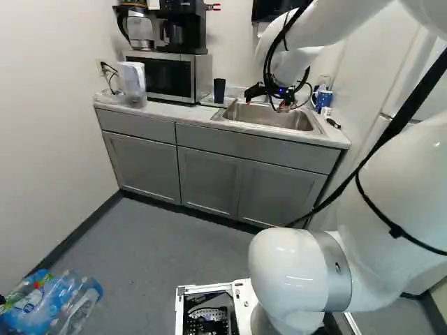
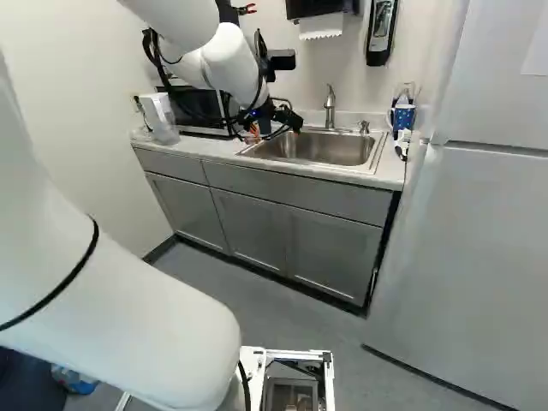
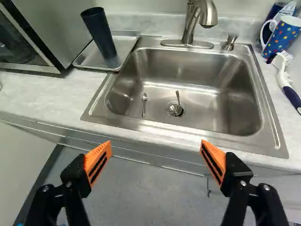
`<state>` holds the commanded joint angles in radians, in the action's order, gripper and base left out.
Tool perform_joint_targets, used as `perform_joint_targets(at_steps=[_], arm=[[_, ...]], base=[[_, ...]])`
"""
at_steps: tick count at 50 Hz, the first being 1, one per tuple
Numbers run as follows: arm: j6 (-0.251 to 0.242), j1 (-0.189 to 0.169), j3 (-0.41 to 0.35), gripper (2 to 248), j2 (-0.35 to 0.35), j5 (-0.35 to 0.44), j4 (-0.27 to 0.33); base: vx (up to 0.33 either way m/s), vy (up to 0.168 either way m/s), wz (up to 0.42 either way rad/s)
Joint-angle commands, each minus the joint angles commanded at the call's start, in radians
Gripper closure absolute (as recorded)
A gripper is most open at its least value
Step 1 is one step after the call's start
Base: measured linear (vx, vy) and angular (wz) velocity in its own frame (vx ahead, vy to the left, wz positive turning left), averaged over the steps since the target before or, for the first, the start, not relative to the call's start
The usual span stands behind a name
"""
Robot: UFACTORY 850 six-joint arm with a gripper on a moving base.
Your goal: Rinse the cup and place it in the tray
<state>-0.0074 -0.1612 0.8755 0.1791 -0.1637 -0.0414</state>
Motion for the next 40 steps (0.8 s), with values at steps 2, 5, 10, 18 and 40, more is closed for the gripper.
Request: perform_joint_targets(at_steps=[2, 5, 10, 18, 40], arm=[[0.0, 0.002, -0.011, 3, 0.001, 0.015, 0.001], [0.0, 0.006, -0.028, 3, 0.004, 0.036, 0.001], [0.001, 0.012, -0.056, 3, 0.007, 0.074, 0.003], [0.001, 0.022, -0.108, 3, 0.014, 0.142, 0.006], [0.003, 0.056, -0.273, 3, 0.035, 0.359, 0.014]], base=[[0.0, 0.0, 0.0], [0.0, 0.0, 0.0], [0.0, 0.0, 0.0], [0.0, 0.0, 0.0], [0.0, 0.0, 0.0]])
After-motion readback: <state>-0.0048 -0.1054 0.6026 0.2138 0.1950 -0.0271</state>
